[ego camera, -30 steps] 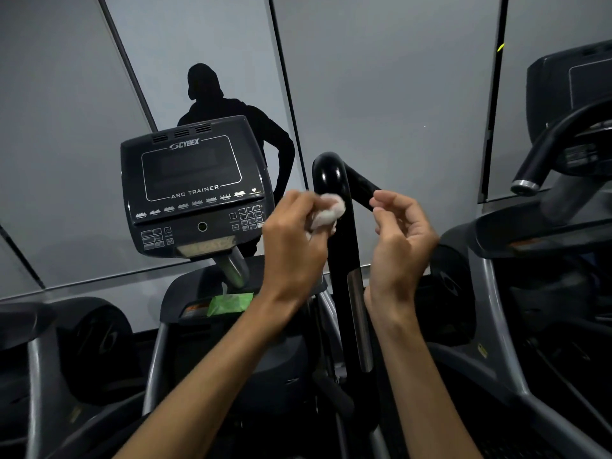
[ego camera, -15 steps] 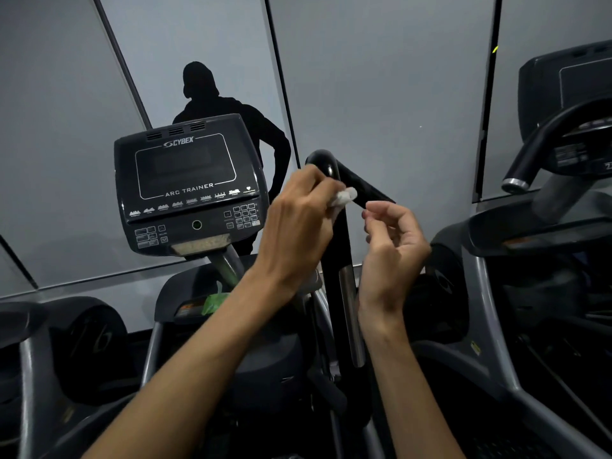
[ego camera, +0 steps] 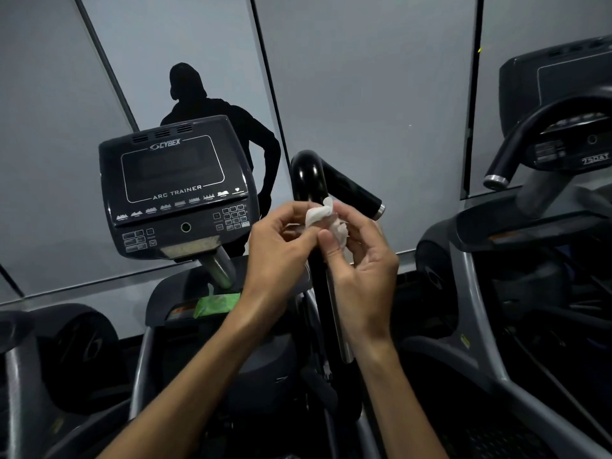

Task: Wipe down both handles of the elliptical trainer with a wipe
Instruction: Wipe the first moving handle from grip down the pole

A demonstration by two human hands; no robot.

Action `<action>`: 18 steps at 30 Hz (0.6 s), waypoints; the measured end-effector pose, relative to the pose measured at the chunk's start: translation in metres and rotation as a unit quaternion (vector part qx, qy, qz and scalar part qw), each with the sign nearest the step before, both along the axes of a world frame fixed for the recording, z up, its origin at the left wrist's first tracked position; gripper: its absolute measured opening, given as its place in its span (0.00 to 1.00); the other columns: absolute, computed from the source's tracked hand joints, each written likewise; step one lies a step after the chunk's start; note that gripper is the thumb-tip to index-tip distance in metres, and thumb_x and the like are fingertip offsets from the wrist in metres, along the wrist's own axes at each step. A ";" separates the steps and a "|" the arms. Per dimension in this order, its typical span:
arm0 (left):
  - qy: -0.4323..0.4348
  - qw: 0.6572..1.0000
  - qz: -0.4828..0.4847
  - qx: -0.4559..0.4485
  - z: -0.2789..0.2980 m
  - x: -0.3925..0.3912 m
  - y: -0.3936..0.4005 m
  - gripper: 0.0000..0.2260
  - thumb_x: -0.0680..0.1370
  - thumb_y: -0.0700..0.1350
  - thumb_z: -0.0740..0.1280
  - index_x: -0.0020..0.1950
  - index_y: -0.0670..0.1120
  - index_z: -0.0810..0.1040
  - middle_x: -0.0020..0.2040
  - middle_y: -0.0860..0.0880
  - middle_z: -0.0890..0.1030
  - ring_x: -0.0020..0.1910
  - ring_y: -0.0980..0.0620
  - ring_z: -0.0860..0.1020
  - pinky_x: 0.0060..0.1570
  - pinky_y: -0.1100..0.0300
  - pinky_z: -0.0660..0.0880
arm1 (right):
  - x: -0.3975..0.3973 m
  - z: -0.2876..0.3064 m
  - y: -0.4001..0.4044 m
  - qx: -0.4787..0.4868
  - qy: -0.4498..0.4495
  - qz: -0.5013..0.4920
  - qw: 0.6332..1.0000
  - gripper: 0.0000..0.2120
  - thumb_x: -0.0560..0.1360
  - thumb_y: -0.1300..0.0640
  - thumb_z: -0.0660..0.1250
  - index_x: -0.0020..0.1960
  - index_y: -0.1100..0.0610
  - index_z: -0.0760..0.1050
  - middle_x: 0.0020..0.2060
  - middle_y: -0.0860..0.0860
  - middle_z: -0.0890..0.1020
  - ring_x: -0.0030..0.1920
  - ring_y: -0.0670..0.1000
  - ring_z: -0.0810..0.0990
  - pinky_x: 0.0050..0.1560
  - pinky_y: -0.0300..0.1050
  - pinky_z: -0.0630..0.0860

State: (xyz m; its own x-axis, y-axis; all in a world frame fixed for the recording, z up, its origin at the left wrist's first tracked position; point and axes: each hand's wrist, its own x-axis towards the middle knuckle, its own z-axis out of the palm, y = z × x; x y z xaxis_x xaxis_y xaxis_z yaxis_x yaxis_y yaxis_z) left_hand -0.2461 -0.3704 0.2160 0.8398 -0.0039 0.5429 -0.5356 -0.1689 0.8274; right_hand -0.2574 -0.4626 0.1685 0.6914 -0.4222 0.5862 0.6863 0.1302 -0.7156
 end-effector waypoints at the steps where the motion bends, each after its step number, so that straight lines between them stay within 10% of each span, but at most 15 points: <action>1: 0.034 0.998 -0.044 -0.032 0.000 -0.002 0.002 0.08 0.78 0.34 0.68 0.51 0.44 0.84 0.48 0.43 0.86 0.48 0.45 0.85 0.49 0.53 0.82 | 0.003 0.002 -0.002 -0.016 0.000 -0.014 1.000 0.15 0.76 0.60 0.74 0.63 0.52 0.82 0.57 0.48 0.83 0.58 0.50 0.83 0.58 0.44 0.81; 8: -0.066 0.994 0.052 0.063 0.008 0.011 0.025 0.09 0.78 0.45 0.66 0.50 0.52 0.86 0.46 0.53 0.86 0.44 0.54 0.82 0.34 0.60 0.77 | 0.049 0.029 -0.007 -0.102 -0.008 -0.198 0.975 0.07 0.76 0.63 0.74 0.53 0.57 0.86 0.46 0.50 0.82 0.41 0.40 0.77 0.45 0.25 0.71; 18: -0.084 0.986 0.106 0.098 0.002 0.018 0.024 0.07 0.76 0.44 0.69 0.51 0.53 0.85 0.47 0.55 0.84 0.41 0.56 0.81 0.47 0.40 0.81 | 0.052 0.026 -0.005 -0.120 -0.015 -0.258 0.959 0.03 0.73 0.65 0.75 0.46 0.60 0.85 0.44 0.51 0.81 0.43 0.41 0.76 0.46 0.21 0.68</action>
